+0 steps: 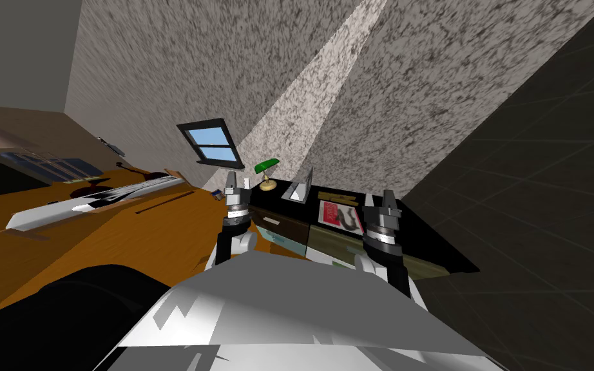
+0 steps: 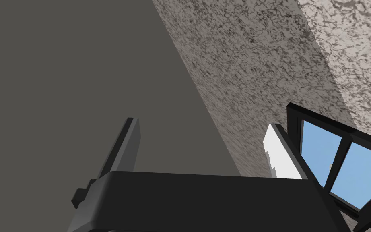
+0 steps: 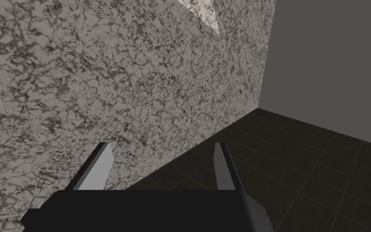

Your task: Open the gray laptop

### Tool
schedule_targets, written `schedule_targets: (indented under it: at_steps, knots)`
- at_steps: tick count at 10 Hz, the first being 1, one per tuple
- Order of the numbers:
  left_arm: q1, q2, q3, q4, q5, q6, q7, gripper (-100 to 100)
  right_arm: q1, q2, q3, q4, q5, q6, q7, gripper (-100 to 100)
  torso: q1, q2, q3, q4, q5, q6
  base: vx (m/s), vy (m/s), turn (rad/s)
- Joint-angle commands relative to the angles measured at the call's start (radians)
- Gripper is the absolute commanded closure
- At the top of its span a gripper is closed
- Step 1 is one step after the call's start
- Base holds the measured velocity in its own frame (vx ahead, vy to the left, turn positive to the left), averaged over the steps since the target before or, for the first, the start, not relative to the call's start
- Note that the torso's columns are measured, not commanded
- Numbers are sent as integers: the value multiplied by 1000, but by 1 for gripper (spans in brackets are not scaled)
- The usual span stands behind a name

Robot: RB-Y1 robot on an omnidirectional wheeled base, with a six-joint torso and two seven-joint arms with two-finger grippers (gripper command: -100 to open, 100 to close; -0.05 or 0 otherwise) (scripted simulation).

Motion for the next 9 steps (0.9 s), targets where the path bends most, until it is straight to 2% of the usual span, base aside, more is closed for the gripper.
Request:
schedule_targets:
  at_steps: [1,9]
  knots:
    - [0,0,0,0,0,0,0,0,0,0,0,0,0,0,0,0,0,40,-82,41,0,0,0,0,0]
    - [0,0,0,0,0,0,0,0,0,0,0,0,0,0,0,0,0,618,-1234,617,0,0,0,0,0]
